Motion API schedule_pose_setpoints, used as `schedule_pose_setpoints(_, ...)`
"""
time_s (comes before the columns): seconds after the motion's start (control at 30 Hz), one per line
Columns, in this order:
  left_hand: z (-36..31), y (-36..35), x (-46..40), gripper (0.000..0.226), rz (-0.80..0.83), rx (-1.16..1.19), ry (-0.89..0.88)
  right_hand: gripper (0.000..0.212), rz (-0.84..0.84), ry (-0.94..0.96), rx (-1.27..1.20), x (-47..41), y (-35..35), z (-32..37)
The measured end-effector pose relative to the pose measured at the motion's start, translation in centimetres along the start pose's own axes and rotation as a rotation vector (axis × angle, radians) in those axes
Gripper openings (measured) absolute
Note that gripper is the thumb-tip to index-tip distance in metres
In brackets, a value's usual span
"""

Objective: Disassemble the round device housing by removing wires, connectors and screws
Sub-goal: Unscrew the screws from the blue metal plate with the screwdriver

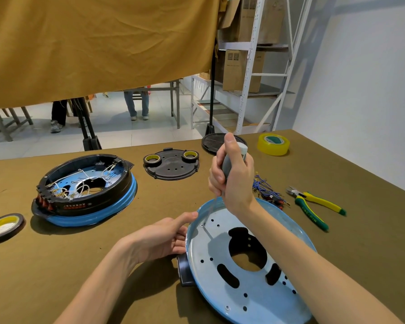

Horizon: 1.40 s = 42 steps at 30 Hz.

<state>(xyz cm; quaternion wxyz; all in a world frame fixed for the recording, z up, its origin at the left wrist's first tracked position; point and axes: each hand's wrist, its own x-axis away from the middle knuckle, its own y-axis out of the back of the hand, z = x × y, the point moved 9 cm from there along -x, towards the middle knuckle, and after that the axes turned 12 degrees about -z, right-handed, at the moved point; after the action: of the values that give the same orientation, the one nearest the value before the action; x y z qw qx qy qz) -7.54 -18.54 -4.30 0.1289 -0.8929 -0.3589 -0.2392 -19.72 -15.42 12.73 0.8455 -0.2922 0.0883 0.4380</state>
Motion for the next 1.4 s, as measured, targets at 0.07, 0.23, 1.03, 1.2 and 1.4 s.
schedule_pose_setpoints(0.07, 0.0, -0.1, 0.1, 0.064, 0.006, 0.013, 0.001, 0.057, 0.012, 0.001, -0.001, 0.1, 0.3, 0.1)
schedule_pose_setpoints(0.23, -0.2, -0.4, 0.4, 0.059, 0.024, 0.025, 0.005, 0.050, -0.063, -0.022, -0.077, 0.0, 1.3, 0.0)
schedule_pose_setpoints(1.03, -0.3, -0.6, 0.8, 0.058, 0.019, 0.022, -0.010, 0.047, -0.094, -0.017, -0.111, 0.1, 1.3, 0.1)
schedule_pose_setpoints(1.2, -0.4, -0.6, 0.8, 0.057, 0.013, 0.029, -0.010, 0.050, -0.077, 0.010, -0.059, 0.8, 0.9, 0.4)
schedule_pose_setpoints(1.4, -0.3, -0.4, 0.3, 0.070, -0.015, -0.016, -0.030, 0.058, 0.050, -0.070, 0.131, 1.4, -2.4, 0.0)
